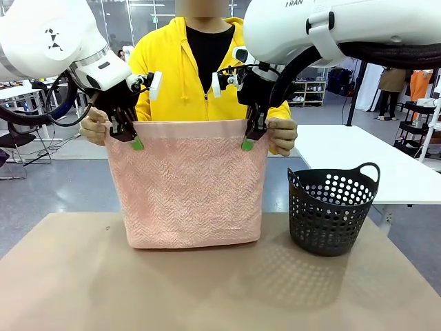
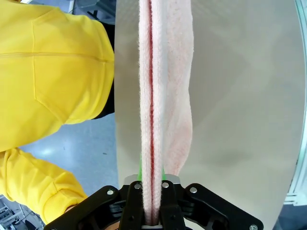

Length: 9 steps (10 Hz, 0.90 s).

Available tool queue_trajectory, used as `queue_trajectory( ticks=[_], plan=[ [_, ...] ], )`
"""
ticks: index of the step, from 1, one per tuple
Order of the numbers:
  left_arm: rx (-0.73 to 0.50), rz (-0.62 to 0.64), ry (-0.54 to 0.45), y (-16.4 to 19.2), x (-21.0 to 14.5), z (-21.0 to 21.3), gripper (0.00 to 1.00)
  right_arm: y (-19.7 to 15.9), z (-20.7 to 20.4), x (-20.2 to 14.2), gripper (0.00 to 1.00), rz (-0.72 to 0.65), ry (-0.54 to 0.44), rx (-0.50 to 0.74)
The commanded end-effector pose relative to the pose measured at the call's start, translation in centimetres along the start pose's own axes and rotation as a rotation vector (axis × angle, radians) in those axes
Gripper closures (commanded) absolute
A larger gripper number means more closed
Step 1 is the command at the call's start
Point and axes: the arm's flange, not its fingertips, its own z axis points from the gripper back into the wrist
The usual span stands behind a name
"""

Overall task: Fold the towel.
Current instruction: Release the end of the 100 cm Hotel Towel you were holding and grab the top end of the folded side, then release the end of the 100 cm Hotel Towel you were holding.

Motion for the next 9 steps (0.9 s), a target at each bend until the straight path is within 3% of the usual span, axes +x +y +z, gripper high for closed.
queue_trajectory(
  ticks=[1, 9],
  plan=[
    [0.002, -0.006, -0.001, 0.02, 0.04, 0.14, 1.0, 0.04, 0.16, -0.07, 1.0, 0.005, 0.011, -0.003],
    [0.002, -0.006, -0.001, 0.02, 0.04, 0.14, 1.0, 0.04, 0.16, -0.07, 1.0, 0.005, 0.011, -0.003]
  ],
)
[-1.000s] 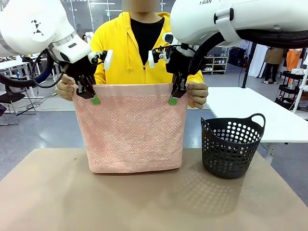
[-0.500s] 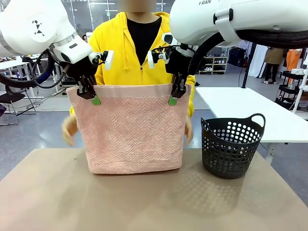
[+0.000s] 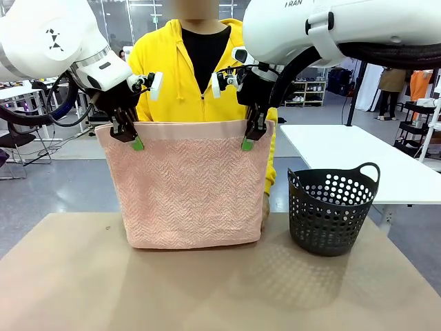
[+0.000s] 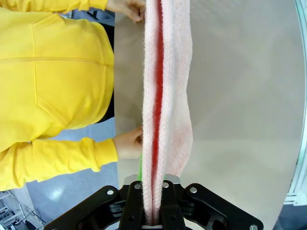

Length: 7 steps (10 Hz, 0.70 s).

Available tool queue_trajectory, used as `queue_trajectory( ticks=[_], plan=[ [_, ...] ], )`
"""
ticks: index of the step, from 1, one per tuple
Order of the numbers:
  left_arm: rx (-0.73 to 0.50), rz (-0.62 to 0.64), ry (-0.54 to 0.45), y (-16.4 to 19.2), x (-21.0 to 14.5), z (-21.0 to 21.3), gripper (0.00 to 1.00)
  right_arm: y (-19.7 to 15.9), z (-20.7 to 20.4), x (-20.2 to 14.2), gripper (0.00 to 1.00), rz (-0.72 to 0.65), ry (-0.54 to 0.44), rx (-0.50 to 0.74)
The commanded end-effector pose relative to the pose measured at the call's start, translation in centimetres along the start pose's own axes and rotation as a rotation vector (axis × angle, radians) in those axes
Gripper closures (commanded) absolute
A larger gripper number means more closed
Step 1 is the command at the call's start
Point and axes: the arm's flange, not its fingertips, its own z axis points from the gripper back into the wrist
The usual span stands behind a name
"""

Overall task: Fold the towel.
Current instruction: Release the end of the 100 cm Hotel Towel you were holding.

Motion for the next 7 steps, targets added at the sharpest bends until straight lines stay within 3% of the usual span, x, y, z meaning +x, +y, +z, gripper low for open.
queue_trajectory(
  ticks=[1, 7],
  plan=[
    [0.003, -0.004, -0.001, 0.05, -0.04, 0.17, 1.0, 0.0, 0.18, -0.12, 1.0, 0.003, 0.009, -0.004],
    [0.003, -0.004, -0.001, 0.05, -0.04, 0.17, 1.0, 0.0, 0.18, -0.12, 1.0, 0.003, 0.009, -0.004]
  ],
)
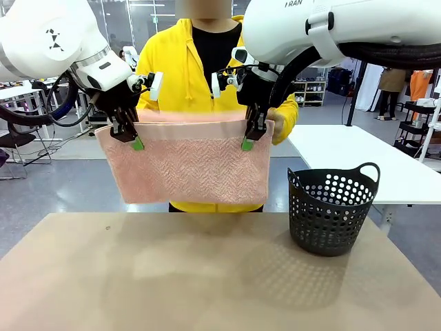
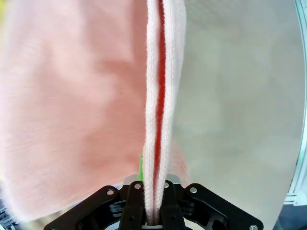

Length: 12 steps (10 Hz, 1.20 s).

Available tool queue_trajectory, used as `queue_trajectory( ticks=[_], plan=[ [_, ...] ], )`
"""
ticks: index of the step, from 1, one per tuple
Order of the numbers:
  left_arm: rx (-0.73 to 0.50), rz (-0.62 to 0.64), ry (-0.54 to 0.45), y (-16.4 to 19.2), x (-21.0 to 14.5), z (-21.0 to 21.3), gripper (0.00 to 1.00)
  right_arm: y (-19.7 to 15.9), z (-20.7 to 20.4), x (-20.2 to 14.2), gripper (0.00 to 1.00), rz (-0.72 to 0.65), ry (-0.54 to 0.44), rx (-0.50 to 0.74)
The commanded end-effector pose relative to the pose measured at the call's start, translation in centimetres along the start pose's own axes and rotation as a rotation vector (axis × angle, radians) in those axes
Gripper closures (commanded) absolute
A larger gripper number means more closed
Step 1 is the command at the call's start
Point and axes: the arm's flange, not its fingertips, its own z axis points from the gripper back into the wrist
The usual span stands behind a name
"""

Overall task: Fold the towel.
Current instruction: Release the end of the 100 cm Hotel Towel you were holding.

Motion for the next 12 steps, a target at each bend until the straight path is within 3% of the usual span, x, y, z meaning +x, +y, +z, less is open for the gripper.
queue_trajectory(
  ticks=[1, 12],
  plan=[
    [0.003, -0.004, -0.001, 0.05, -0.05, 0.17, 1.0, 0.0, 0.17, -0.12, 1.0, 0.003, 0.009, -0.004],
    [0.003, -0.004, -0.001, 0.05, -0.05, 0.17, 1.0, 0.0, 0.17, -0.12, 1.0, 0.003, 0.009, -0.004]
  ],
)
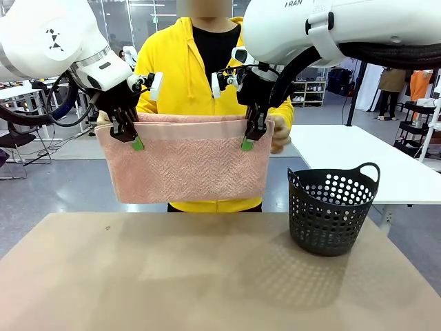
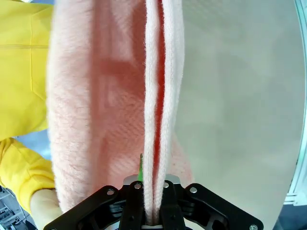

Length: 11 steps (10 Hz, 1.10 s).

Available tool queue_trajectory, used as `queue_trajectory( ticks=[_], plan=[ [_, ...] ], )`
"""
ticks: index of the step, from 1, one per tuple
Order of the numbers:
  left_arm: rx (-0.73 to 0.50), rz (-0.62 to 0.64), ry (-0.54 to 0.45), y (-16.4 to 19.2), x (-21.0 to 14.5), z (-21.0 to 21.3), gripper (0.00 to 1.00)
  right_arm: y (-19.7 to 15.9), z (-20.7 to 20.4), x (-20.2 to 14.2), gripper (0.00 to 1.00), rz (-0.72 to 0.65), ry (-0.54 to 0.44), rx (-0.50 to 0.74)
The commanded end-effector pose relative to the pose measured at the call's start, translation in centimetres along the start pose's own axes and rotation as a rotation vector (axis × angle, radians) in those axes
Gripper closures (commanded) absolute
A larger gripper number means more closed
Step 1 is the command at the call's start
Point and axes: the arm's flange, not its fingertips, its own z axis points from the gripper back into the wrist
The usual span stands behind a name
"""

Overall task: Fold the towel.
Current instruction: Release the end of the 100 cm Hotel Towel you were holding.

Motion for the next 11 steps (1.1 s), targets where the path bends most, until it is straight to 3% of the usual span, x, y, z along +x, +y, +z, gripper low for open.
queue_trajectory(
  ticks=[1, 11],
  plan=[
    [0.003, -0.004, -0.001, 0.05, -0.05, 0.17, 1.0, 0.0, 0.17, -0.12, 1.0, 0.003, 0.009, -0.004],
    [0.003, -0.004, -0.001, 0.05, -0.05, 0.17, 1.0, 0.0, 0.17, -0.12, 1.0, 0.003, 0.009, -0.004]
  ],
)
